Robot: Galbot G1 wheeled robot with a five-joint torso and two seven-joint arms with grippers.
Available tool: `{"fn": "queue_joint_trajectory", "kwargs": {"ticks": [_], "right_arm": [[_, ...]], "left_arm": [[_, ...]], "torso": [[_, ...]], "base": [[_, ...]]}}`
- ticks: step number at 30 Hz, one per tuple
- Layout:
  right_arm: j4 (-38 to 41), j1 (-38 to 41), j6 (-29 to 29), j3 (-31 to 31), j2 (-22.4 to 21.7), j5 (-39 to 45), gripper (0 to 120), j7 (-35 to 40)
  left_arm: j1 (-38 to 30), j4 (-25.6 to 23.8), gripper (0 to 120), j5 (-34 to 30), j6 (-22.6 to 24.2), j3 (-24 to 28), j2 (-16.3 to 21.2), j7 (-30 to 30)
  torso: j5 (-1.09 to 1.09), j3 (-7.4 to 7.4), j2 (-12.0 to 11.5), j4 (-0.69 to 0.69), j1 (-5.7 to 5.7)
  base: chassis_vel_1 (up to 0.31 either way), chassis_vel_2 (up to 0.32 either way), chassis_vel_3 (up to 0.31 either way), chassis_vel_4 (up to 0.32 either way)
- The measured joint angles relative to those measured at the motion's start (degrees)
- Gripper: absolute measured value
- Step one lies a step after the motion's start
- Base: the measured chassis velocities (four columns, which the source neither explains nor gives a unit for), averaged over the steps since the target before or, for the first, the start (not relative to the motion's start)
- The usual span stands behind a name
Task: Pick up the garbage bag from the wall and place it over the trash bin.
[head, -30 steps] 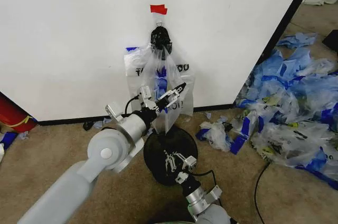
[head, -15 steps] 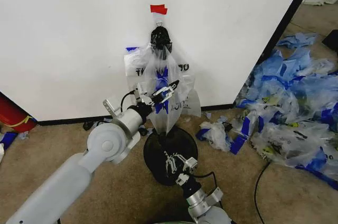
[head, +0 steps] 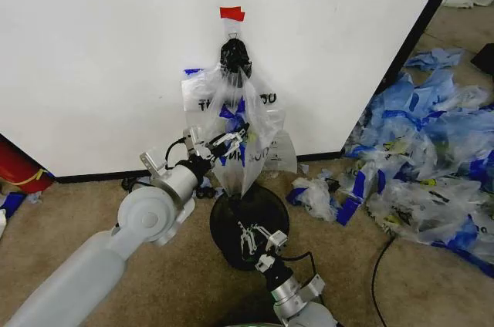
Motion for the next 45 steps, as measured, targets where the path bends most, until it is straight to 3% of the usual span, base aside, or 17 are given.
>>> {"fn": "queue_joint_trajectory", "kwargs": {"ticks": [16,32,37,43,45], "right_arm": [[0.01,-0.1,0.09,-0.07,0.34,-0.08,0,-0.09],[0.02,-0.28,0.1,-0.15,0.56,-0.24,0,-0.14],[0.02,-0.26,0.12,-0.24,0.66,-0.32,0,-0.19],[0.41,-0.21,0.12,-0.29,0.55,-0.32,0,-0.2],[0.47,-0.21,0.12,-0.28,0.51,-0.32,0,-0.21]], "left_arm": [[2.26,-0.05,90,1.87,-0.1,-0.73,1.12,0.32],[3.82,-0.17,32,3.99,-0.04,-0.1,1.71,0.19],[4.02,-0.27,45,4.69,-0.02,-0.62,2.29,0.22],[5.48,0.4,70,6.66,0.24,-1.58,4.15,0.76],[5.85,0.5,73,7.06,0.35,-1.85,4.52,0.86]], "torso": [[0.0,0.0,0.0,0.0,0.0],[0.0,0.0,0.0,0.0,0.0],[0.0,0.0,0.0,0.0,0.0],[-0.01,0.0,0.0,0.0,0.0],[0.0,0.0,0.0,0.0,0.0]], "base": [[0.0,0.0,0.0,0.0],[0.0,0.0,0.0,0.0],[0.0,0.0,0.0,0.0],[0.0,0.0,0.0,0.0],[0.0,0.0,0.0,0.0]]}}
